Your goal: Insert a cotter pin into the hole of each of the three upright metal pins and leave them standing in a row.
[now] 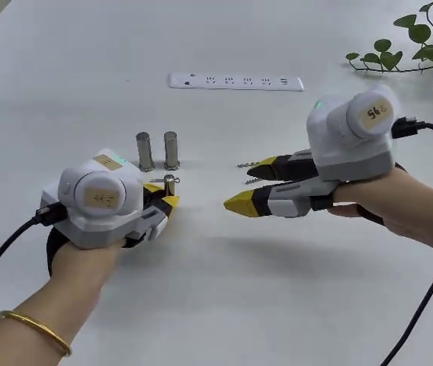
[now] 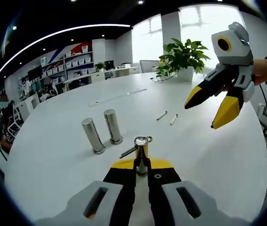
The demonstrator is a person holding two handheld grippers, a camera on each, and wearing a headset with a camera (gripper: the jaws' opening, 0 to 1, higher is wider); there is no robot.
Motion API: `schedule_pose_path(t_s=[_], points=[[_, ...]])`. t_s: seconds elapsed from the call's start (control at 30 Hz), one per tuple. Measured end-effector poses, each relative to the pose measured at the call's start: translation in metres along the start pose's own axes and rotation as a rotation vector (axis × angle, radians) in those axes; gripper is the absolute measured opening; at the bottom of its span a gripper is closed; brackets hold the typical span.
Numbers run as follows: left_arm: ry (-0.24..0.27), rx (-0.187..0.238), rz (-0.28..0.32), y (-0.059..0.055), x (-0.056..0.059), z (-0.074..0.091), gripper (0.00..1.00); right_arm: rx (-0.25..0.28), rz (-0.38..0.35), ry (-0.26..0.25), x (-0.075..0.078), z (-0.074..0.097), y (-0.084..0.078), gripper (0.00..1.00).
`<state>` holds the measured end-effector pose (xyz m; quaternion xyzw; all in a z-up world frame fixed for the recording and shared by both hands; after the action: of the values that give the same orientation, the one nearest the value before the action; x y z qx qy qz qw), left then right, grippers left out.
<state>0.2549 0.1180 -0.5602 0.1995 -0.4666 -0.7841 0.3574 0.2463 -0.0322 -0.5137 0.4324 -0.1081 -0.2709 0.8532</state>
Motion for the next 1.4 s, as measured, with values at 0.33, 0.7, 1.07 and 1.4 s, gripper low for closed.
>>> schedule_pose_path(t_s=[0.33,0.7,1.07,1.4], points=[[0.014,-0.006,0.018,-0.007,-0.013,0.007,0.05,-0.003,-0.009,0.01,-0.004,-0.004,-0.003,0.39],[-0.006,0.003,0.023,-0.007,-0.013,0.007,0.06,-0.005,-0.03,0.019,-0.007,-0.004,-0.008,0.39],[-0.011,0.003,0.07,-0.007,-0.014,0.006,0.06,-0.011,-0.023,0.027,-0.009,-0.005,-0.009,0.38],[-0.005,-0.006,0.092,-0.011,-0.014,0.01,0.15,0.0,-0.024,0.024,-0.01,-0.004,-0.004,0.39]])
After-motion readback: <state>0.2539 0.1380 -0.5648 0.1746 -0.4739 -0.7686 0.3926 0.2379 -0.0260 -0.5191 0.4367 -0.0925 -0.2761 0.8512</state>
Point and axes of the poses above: the centre of the closed fingertips' face, and the gripper's own axes: z roughly backward along the fingers, x roughly to its right, y roughly out of its top, the point moved 5 cm from there along z, roughly backward along the fingers, and after that the axes turned 6 degrees about -y, right-handed, at the moved point
